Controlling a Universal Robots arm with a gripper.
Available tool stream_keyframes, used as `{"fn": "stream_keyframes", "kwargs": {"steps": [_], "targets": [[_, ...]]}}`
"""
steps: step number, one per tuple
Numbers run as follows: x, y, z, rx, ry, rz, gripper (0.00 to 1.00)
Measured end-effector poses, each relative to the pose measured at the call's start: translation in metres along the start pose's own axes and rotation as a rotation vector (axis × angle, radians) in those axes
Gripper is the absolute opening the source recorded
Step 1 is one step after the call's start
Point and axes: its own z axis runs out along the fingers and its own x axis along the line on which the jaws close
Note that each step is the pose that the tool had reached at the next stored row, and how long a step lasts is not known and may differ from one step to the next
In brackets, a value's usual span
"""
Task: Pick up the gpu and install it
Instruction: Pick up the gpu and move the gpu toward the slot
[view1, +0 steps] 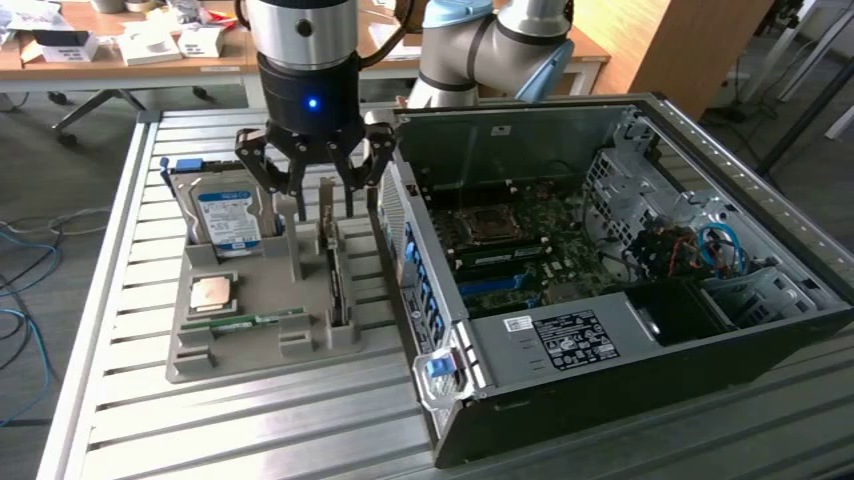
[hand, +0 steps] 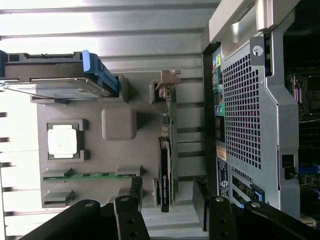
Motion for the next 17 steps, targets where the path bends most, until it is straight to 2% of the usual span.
{"fn": "stream_keyframes", "kwargs": {"steps": [5,15,17], "targets": [[0.0,0.0,0.0009,-0.0004,-0.0003,0.0,0.53],[0.0,-0.0008,0.0168,-0.0001,-0.0001,0.0,0.53],[0.0,-0.0008,0.0174,0.0001,0.0001,0.0,0.53]]}}
